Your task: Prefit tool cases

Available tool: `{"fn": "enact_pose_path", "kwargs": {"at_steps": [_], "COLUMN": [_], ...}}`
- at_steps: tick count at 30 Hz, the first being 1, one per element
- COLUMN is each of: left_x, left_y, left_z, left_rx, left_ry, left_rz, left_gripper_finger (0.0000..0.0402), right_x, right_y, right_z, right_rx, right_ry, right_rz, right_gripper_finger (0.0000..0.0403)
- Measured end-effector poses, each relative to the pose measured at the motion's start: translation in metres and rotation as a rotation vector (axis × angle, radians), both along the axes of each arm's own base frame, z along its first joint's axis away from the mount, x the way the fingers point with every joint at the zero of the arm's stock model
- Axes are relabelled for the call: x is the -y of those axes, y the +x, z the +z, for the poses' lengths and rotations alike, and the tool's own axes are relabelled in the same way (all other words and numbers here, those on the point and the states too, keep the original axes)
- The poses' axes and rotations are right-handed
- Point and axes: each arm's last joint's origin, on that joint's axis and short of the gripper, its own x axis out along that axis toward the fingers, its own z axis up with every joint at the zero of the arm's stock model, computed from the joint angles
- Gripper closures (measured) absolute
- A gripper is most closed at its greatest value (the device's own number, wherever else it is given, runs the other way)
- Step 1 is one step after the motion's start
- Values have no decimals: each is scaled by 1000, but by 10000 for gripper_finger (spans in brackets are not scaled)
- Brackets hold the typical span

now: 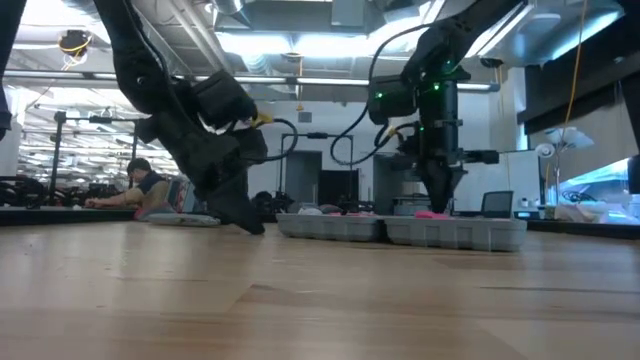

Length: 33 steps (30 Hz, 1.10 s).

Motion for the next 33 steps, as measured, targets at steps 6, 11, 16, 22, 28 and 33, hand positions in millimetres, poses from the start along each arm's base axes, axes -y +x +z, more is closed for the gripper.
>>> {"fn": "enact_pose_path", "kwargs": {"at_steps": [6,11,16,22,28,33], "left_x": [7,16,32,50,69,75], "left_y": [4,8,8,7,5,0], "left_z": [-3,-2,2,8,7,7], "left_rx": [2,3,-20,-27,-80,-133], "left_ry": [22,1,-106,-219,-269,-242], "left_rz": [39,56,50,37,-5,-16], "left_gripper_finger": [402,402,402,402,402,401], "right_x": [-17,-26,-41,-58,-71,-98], "right_y": [9,18,34,48,63,86], "right_z": [-18,-23,-23,-21,0,34], "right_rx": [25,91,215,327,397,602], "right_ry": [16,2,4,8,-16,-21], "right_rz": [26,15,19,76,179,339], "right_gripper_finger": [403,403,403,403,403,403]}}
